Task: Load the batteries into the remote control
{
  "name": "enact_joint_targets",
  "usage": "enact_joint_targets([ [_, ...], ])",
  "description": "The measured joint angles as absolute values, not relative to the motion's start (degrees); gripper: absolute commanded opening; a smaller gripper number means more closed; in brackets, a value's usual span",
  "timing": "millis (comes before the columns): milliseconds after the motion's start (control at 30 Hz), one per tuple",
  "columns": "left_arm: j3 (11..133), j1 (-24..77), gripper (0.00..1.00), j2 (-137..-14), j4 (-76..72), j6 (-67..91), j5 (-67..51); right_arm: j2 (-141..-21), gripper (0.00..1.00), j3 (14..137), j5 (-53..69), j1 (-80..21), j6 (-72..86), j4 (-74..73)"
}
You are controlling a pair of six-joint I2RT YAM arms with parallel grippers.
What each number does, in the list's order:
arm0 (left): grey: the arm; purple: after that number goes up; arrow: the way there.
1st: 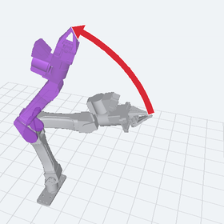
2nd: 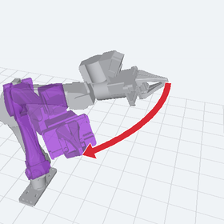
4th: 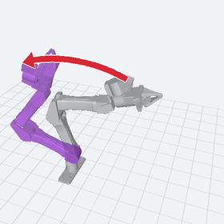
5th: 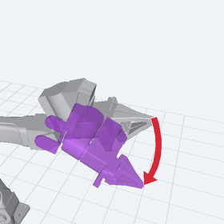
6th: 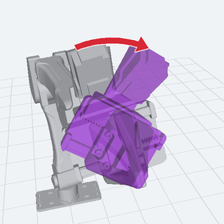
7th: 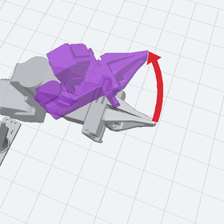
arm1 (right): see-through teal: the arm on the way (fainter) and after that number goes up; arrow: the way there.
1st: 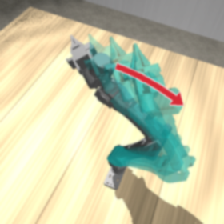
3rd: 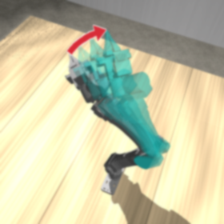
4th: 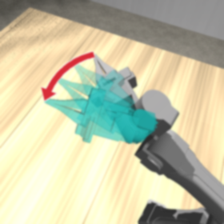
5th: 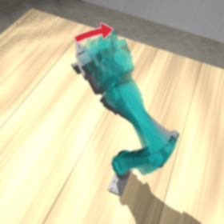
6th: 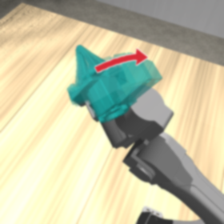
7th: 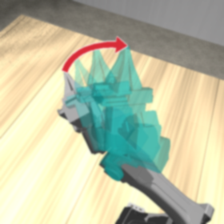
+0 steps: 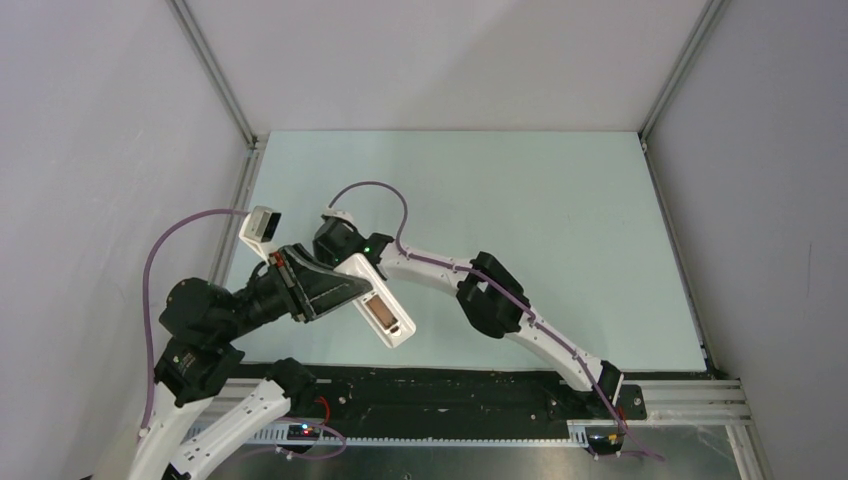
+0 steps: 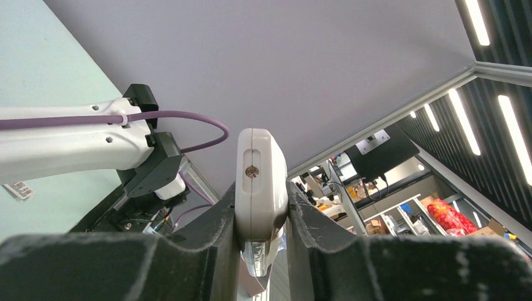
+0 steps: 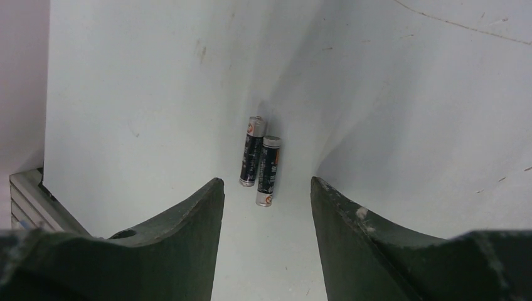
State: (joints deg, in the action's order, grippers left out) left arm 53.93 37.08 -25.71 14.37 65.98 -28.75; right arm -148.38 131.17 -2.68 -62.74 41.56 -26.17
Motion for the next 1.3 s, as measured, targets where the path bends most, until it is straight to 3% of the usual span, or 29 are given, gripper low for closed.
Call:
enact_joint_targets([
  [400,53.5,37.1,0.00,-24.4,16.1,65.9,-28.7,-150.8,0.67,134.9,-4.7,-63.8,40.8,-25.9],
  [833,52.2,37.1,0.00,-24.1,17.5,65.9,-28.8,-152.2,0.57,136.9,-8.5,-64.7,39.0,-26.3],
  [1033,52.2,37.1,0.00,-24.0,17.4,65.9,-28.8,-152.9,0.47,137.7,-8.9,-64.7,39.1,-26.6],
  [1300,52.2,37.1,0.00,-24.0,17.5,65.7,-28.8,-153.2,0.46,138.1,-9.3,-64.7,39.5,-26.7],
])
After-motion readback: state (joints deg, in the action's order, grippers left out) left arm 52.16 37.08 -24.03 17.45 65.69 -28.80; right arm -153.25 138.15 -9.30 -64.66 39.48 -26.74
